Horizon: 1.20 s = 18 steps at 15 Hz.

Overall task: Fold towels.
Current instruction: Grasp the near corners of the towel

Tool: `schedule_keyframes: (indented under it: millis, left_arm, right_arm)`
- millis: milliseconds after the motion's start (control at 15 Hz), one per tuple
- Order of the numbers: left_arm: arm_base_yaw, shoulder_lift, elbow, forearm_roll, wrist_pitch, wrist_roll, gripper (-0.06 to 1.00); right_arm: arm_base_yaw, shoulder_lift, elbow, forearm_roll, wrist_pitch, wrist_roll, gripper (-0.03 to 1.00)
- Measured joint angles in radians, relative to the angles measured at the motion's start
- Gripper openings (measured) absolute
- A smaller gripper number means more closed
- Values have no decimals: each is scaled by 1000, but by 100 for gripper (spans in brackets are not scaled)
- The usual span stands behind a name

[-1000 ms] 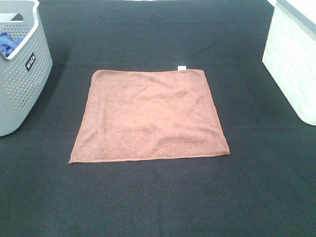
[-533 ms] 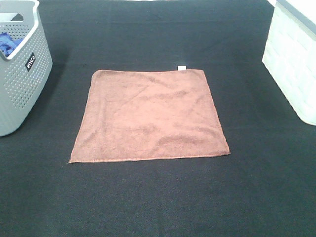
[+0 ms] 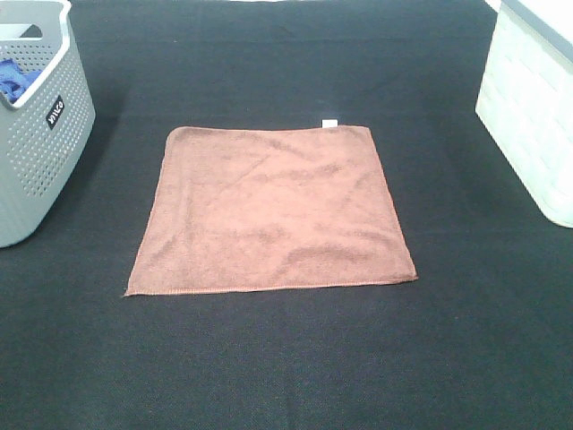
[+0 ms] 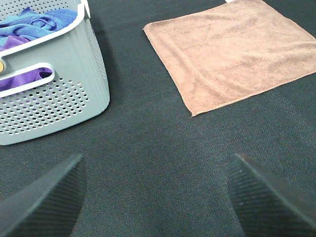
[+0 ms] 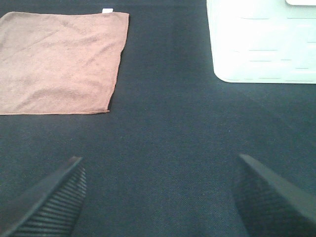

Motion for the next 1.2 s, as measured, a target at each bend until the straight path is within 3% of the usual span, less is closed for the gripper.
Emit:
schedule_keyframes:
  millis: [133, 267, 333, 533, 733, 933, 1200]
  left_arm:
    - [0, 19, -6, -2, -4, 0, 76]
    - [0, 79, -18, -34, -100, 0, 76]
    - [0, 79, -18, -34, -100, 0, 76]
    - [0, 183, -18, -134, -272, 0, 76]
    - [0, 342, -18, -185, -312, 0, 76]
    - [0, 550, -18, -335, -399, 0, 76]
    - [0, 873, -20, -445, -465, 7, 76]
  right_arm:
    - [0, 33, -13, -4, -42, 0, 76]
    - [0, 120, -32, 12, -156, 0, 76]
    - [0, 120, -32, 12, -156, 0, 76]
    - [0, 277, -32, 34, -254, 0, 76]
    - [0, 540, -46, 53, -390, 0, 76]
    - [0, 846, -107, 124, -419, 0, 76]
    - [0, 1126, -175, 215, -512, 0, 72]
